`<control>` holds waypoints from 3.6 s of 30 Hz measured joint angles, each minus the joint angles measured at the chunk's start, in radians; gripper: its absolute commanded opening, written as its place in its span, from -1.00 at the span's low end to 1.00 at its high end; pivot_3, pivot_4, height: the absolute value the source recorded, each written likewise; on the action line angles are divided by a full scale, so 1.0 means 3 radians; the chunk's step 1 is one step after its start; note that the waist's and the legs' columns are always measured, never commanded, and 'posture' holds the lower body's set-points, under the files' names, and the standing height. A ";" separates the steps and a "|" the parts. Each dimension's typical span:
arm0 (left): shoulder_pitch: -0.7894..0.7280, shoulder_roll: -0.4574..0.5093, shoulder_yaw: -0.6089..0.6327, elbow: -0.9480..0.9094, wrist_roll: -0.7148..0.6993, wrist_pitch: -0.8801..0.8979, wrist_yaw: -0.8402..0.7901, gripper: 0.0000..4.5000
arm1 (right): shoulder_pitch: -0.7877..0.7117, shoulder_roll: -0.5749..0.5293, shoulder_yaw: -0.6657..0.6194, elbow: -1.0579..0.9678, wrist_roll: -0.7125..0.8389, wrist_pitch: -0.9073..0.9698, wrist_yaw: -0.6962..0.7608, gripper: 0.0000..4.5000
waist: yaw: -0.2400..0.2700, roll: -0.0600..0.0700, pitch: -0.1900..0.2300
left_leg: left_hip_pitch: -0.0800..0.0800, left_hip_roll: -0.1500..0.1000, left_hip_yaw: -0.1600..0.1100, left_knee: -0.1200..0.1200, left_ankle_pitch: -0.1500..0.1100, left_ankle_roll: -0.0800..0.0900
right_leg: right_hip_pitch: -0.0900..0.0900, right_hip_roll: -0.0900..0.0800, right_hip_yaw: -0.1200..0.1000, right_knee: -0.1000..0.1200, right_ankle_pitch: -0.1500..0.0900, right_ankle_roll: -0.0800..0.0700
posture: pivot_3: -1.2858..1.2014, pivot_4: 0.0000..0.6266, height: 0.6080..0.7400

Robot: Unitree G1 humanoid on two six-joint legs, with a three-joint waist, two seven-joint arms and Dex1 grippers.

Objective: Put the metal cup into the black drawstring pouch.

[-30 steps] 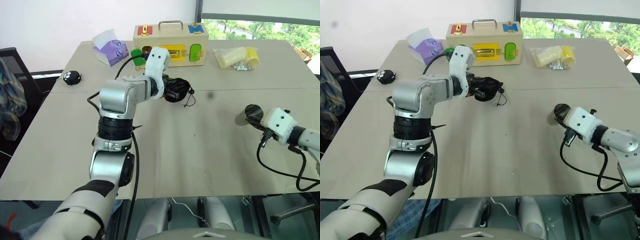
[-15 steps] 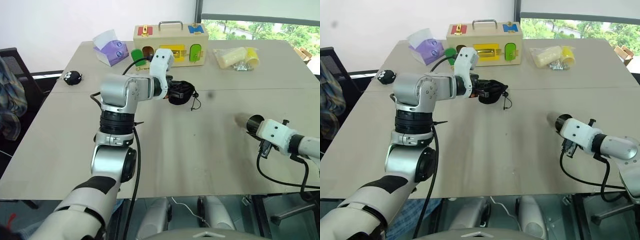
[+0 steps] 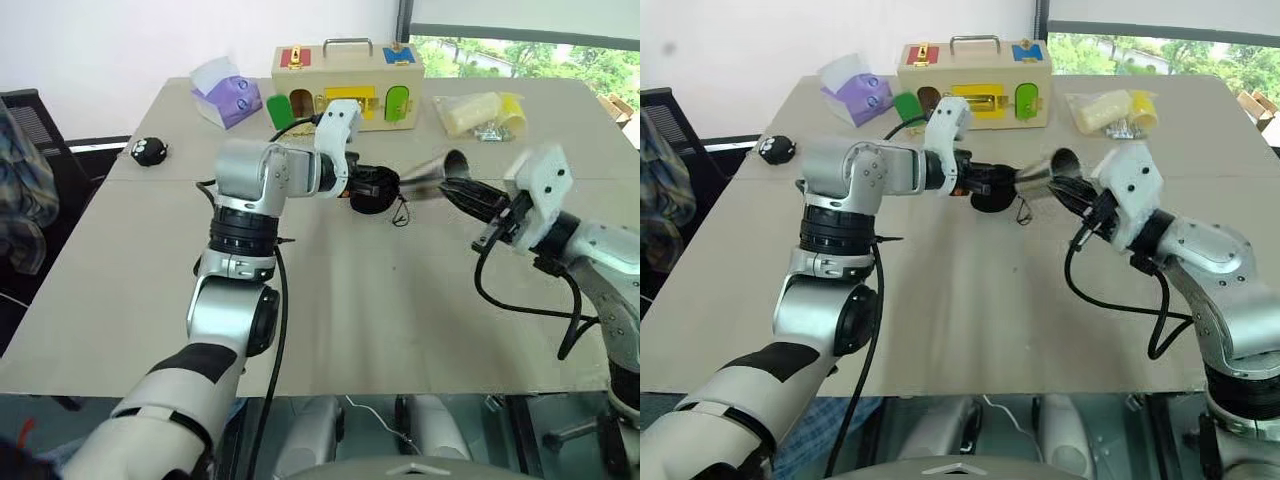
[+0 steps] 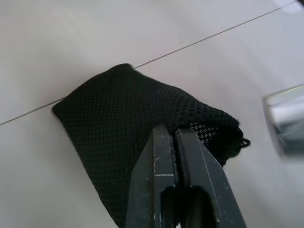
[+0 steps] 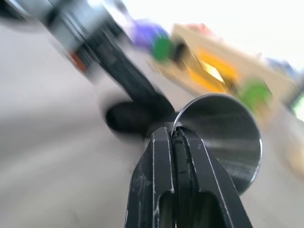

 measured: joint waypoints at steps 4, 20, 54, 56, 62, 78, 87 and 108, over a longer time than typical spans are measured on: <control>-0.0022 -0.0005 0.0035 0.0141 -0.0027 -0.0021 -0.0001 -1.00 | -0.0099 0.0037 0.0062 0.0000 0.0086 0.0202 -0.0158 -0.98 | -0.0005 0.0000 0.0000 | -0.0025 -0.0005 0.0003 0.0005 0.0001 0.0000 | -0.0027 -0.0002 0.0005 0.0008 0.0000 0.0000 | 0.03 -0.52 0.54; -0.0267 -0.0213 0.0562 0.0463 -0.0318 0.0359 0.0094 -1.00 | -0.0208 0.0216 0.0476 0.0309 -0.0097 0.0050 -0.0439 -0.98 | -0.0043 0.0001 0.0000 | -0.0036 -0.0005 0.0010 0.0007 0.0002 -0.0001 | -0.0047 -0.0002 0.0013 0.0024 0.0000 0.0000 | 0.03 -0.52 0.54; -0.0085 -0.0188 0.0541 0.0444 -0.0436 0.0354 0.0177 -1.00 | 0.1893 -0.0180 -0.1334 0.0119 0.2445 0.1529 -0.0209 0.47 | -0.0034 0.0000 -0.0001 | -0.0016 0.0001 0.0030 0.0008 0.0003 -0.0002 | -0.0040 -0.0002 0.0033 0.0049 -0.0001 0.0000 | 0.03 -0.52 0.54; -0.0085 -0.0191 0.0534 0.0444 -0.0437 0.0351 0.0176 -1.00 | 0.1918 -0.0070 -0.1179 0.0083 0.2558 0.1526 -0.0389 0.47 | -0.0040 0.0000 -0.0002 | -0.0015 0.0000 0.0036 0.0010 0.0002 -0.0002 | -0.0040 -0.0002 0.0038 0.0049 -0.0001 0.0000 | 0.03 -0.52 0.54; -0.0060 -0.0171 0.0516 0.0430 -0.0436 0.0349 0.0181 -1.00 | 0.1820 0.0354 -0.0693 0.0137 0.2574 0.1348 -0.0807 0.47 | -0.0038 -0.0001 -0.0002 | -0.0014 0.0000 0.0034 0.0011 0.0003 -0.0003 | -0.0041 -0.0002 0.0037 0.0050 -0.0001 0.0000 | 0.03 -0.52 0.54; -0.0057 -0.0084 0.0502 0.0430 -0.0432 0.0254 0.0205 -1.00 | 0.1325 0.0347 -0.0412 0.0260 0.2707 0.0962 -0.1217 -0.97 | -0.0045 0.0000 -0.0002 | -0.0013 0.0000 0.0034 0.0010 0.0003 -0.0002 | -0.0041 0.0000 0.0036 0.0051 -0.0001 0.0000 | 0.03 -0.52 0.54; -0.0060 -0.0090 0.0479 0.0458 -0.0439 0.0246 0.0175 -1.00 | 0.0260 0.0687 -0.0007 0.0240 0.2226 0.0423 -0.1655 -0.97 | -0.0048 0.0000 -0.0003 | -0.0014 0.0000 0.0033 0.0010 0.0003 -0.0003 | -0.0043 0.0001 0.0035 0.0052 -0.0001 0.0000 | 0.03 -0.52 0.54; -0.0091 -0.0107 0.0519 0.0383 -0.0535 0.0404 0.0132 -1.00 | -0.0197 0.1287 0.0993 0.1766 -0.0153 -0.0991 -0.1367 -0.97 | -0.0132 0.0000 -0.0003 | -0.0019 -0.0007 0.0029 0.0011 0.0004 -0.0003 | -0.0050 0.0005 0.0034 0.0051 -0.0001 0.0000 | 0.03 -0.52 0.54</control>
